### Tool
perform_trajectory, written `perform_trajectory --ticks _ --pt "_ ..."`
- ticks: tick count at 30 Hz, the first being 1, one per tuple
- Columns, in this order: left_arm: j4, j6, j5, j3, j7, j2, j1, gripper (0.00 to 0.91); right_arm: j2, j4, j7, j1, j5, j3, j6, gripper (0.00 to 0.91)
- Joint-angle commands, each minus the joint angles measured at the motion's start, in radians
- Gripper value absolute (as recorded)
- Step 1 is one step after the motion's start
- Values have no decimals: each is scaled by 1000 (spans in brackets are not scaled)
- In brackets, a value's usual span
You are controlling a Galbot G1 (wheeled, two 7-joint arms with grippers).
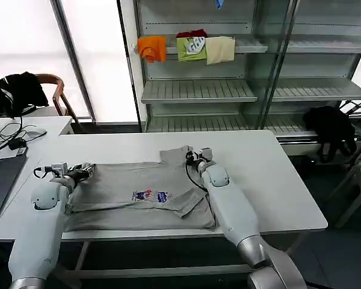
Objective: Fold and organize the clothes.
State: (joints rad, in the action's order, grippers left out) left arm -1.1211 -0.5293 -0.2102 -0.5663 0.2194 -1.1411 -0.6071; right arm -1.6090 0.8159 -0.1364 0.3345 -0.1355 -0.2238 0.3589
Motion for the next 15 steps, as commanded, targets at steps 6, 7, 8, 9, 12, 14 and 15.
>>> perform_trajectory --ticks 6,7,8,9,12,14,15 --pt "-24 -1 -32 1 13 -2 -21 10 -49 65 -5 25 -9 -7 -9 0" --pt "-26 0 -32 1 13 -1 -23 10 -49 70 -4 27 -9 -8 -8 0" --pt "-30 6 -34 1 12 -1 -25 10 -49 83 -3 32 -9 -10 -8 0" --pt "-31 8 -34 -1 11 -2 -26 10 -49 87 -1 34 -10 -11 -8 0" --pt "-52 38 -62 -7 2 2 -33 10 -49 123 6 50 -22 -18 -8 0" --pt "-83 62 -91 -12 -14 12 -44 10 -49 158 17 68 -26 -25 -12 0" --pt "-93 63 -100 -17 -19 16 -49 10 -49 172 21 74 -30 -27 -13 0"
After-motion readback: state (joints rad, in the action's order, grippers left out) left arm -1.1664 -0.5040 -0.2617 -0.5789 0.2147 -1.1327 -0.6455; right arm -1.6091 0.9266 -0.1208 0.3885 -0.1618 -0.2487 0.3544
